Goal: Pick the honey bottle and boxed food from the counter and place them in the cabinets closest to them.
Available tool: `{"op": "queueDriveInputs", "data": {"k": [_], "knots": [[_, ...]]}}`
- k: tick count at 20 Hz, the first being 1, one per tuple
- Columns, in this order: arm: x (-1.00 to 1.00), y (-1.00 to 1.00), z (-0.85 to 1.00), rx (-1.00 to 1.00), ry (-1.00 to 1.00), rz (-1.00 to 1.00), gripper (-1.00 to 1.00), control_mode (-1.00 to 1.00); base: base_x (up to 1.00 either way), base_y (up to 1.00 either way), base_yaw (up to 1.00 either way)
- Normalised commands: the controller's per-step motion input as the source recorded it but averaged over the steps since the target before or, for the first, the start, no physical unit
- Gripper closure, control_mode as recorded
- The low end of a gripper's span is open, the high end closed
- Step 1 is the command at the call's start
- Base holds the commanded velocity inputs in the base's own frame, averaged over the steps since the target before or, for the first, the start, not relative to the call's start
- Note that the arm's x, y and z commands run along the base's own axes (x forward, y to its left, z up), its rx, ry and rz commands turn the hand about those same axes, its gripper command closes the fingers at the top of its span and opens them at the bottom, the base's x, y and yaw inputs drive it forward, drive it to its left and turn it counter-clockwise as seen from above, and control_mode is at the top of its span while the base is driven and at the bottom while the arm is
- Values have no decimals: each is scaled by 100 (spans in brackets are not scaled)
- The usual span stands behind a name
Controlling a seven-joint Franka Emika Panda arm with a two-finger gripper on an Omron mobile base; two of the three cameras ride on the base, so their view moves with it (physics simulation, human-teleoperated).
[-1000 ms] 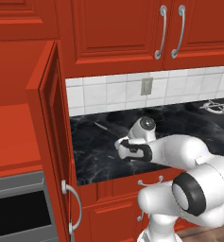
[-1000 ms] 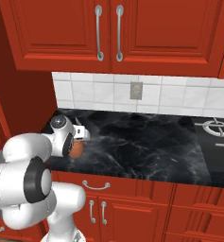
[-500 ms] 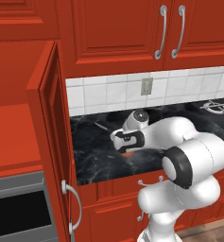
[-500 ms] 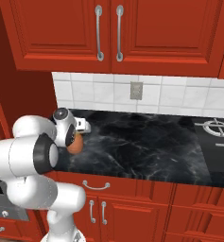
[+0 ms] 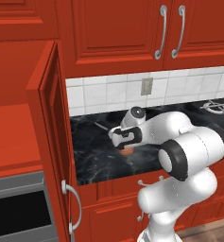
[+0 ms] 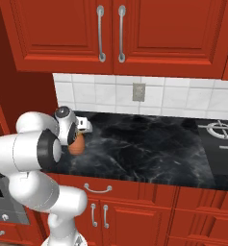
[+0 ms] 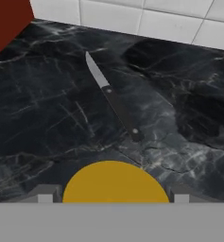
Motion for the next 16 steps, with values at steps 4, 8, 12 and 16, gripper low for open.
{"op": "queueDriveInputs", "data": {"k": [4,8,12,16], "knots": [[-8,0,14,3,-1,-1,100,-100,0,0,0],[-20,0,46,5,0,-3,100,-100,0,0,0],[-23,0,63,4,0,-4,100,-100,0,0,0],[-29,0,72,4,0,-4,100,-100,0,0,0]]}}
